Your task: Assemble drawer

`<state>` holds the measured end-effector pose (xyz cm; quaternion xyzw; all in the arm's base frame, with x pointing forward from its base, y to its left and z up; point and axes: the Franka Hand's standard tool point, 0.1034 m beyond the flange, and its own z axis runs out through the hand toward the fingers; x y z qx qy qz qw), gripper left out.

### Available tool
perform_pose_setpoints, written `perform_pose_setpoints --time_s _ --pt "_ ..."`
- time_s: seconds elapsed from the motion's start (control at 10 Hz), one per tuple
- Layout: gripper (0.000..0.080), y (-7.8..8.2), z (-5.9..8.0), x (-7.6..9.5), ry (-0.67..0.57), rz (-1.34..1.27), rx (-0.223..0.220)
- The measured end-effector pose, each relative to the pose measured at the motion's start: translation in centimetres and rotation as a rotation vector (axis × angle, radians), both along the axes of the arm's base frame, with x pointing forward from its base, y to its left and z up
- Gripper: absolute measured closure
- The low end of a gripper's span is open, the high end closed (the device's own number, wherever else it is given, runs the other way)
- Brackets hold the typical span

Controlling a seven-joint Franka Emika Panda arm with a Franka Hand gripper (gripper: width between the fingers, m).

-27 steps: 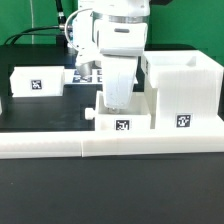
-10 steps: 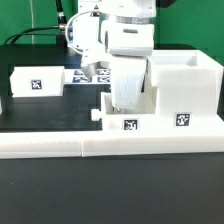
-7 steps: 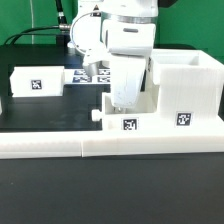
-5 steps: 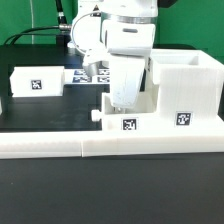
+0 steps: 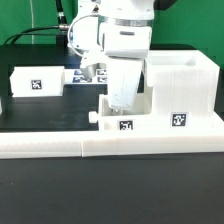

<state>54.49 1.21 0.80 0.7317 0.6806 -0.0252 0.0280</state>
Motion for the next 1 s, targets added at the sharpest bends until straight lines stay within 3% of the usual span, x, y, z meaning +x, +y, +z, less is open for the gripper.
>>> perform_pose_setpoints --time_s 0.5,0.8,1.0 --pt "0.0757 -0.1 0.0 0.0 0.001 -0.006 0.0" --pt "0.0757 -3.0 0.9 -1.3 0.009 -0.021 -0.006" --pt "0.0757 -2.7 0.8 -1.7 0.012 -0.048 -0.015"
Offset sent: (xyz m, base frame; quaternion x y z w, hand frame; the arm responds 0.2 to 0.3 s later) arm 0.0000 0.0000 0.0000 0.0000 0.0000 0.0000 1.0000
